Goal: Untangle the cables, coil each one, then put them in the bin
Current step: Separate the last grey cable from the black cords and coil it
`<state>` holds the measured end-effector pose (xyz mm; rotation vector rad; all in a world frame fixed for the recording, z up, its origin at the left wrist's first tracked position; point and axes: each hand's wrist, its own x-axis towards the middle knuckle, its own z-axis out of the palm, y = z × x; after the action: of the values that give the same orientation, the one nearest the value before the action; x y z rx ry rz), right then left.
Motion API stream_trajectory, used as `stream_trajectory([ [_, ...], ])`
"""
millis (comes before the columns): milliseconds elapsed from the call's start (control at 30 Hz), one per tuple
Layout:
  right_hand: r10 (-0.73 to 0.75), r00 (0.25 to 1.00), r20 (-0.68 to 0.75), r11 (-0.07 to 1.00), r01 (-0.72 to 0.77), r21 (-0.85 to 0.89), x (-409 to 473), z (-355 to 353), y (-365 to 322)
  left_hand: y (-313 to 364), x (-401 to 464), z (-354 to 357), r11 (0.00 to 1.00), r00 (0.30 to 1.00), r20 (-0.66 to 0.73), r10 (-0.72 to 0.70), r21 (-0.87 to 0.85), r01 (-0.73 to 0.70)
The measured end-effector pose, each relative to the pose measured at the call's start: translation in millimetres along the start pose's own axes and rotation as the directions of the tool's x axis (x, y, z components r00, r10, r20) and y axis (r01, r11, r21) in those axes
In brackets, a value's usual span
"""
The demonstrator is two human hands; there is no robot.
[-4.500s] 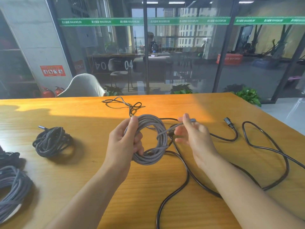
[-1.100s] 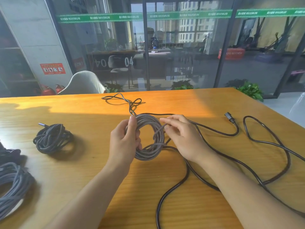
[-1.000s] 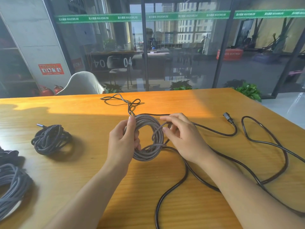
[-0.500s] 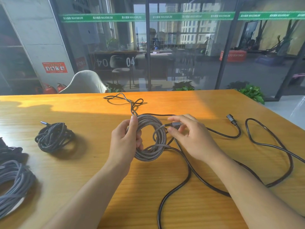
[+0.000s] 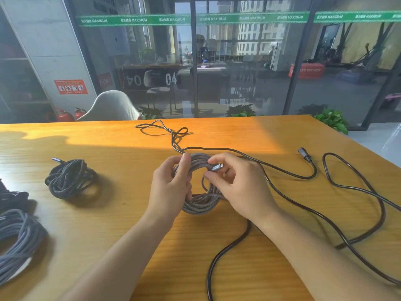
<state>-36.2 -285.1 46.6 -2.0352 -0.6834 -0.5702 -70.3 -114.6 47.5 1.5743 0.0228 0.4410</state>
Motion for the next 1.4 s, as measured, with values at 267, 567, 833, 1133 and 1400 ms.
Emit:
stream_trajectory([
  [267,-0.085,0.99,-0.111,0.995,0.079,-0.06,4.3,-11.3,3.0,-1.1,7.5,-8.0,0.999,0.997,-0.072,-0.01,0.044,0.013],
  [567,0.336,0.9,-0.279,0.858,-0.17,0.485,20.7,-44.0,18.0,7.7,11.7,-14.4,0.998,0.997,-0.069,-0.031,-0.061,0.027],
  [833,0.217,0.955,-0.202,0.975,-0.222,0.001,13.0,-27.9,32.0,7.2,9.0,-15.4,0.972,0.994,-0.031,-0.102,-0.217,0.093],
  [1133,-0.178,0.982,-0.068,0.91,0.138,-0.39,12.0,-21.1,26.8,10.5,3.6,-9.4,0.986,0.998,-0.005,-0.056,-0.157,0.054],
  [1400,-0.299,0.954,-0.014,0.824,0.25,-0.509,10.7,-17.7,19.4,10.8,1.3,-8.1,0.999,1.0,-0.006,-0.005,-0.046,0.005],
])
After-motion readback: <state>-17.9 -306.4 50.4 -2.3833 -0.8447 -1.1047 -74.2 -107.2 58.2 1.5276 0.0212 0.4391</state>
